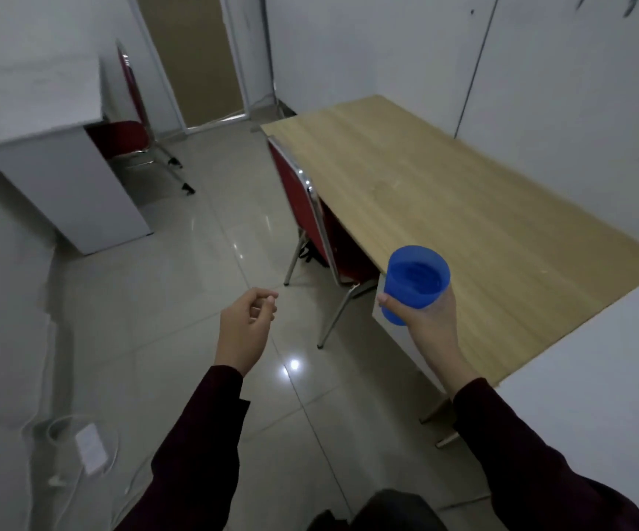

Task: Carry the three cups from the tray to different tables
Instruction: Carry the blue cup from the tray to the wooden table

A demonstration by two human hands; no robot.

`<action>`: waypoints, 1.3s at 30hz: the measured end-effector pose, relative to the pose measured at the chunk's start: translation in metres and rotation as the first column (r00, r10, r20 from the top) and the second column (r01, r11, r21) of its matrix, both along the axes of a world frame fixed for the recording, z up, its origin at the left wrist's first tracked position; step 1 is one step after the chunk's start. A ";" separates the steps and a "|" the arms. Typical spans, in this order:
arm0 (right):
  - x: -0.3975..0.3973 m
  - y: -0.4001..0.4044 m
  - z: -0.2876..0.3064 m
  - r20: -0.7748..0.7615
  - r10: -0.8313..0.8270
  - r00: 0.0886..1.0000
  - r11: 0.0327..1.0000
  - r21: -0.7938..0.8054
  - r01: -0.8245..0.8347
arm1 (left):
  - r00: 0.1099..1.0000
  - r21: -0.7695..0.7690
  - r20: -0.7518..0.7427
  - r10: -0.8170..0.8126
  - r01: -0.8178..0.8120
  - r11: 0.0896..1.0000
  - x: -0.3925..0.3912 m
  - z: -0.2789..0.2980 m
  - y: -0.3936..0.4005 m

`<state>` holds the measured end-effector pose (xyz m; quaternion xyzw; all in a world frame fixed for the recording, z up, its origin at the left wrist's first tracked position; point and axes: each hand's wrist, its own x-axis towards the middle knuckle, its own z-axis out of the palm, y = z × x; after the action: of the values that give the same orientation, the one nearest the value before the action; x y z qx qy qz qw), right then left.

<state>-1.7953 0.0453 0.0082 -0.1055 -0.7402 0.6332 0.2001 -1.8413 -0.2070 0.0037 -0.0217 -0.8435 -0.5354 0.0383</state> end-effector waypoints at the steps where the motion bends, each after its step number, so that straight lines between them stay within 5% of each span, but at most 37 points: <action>1: -0.019 0.005 -0.001 0.005 -0.016 1.000 1.000 0.001 0.016 | 1.000 -0.006 -0.001 -0.025 0.025 1.000 -0.024 -0.001 0.005; 15: -0.283 0.114 -0.040 0.033 -0.159 0.987 0.987 -0.012 0.160 | 0.943 -0.037 0.096 -0.319 0.323 0.946 -0.318 -0.040 0.159; 23: -0.410 0.160 -0.058 0.100 -0.188 0.977 0.979 -0.055 0.194 | 0.926 -0.205 0.214 -0.312 0.355 0.912 -0.460 -0.087 0.246; 29: -0.482 0.176 -0.083 0.163 -0.253 0.954 0.960 -0.076 0.268 | 0.903 -0.546 0.276 -0.331 0.430 0.719 -0.525 -0.145 0.277; 39: -0.571 0.180 -0.123 0.302 -0.195 0.933 0.971 -0.074 0.226 | 0.925 -0.705 0.178 -0.335 0.358 0.613 -0.539 -0.183 0.283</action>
<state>-2.3664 0.2257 -0.1146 -0.2874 -0.7108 0.6244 0.1492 -2.3799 0.0764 -0.1789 -0.1896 -0.9654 -0.1548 -0.0894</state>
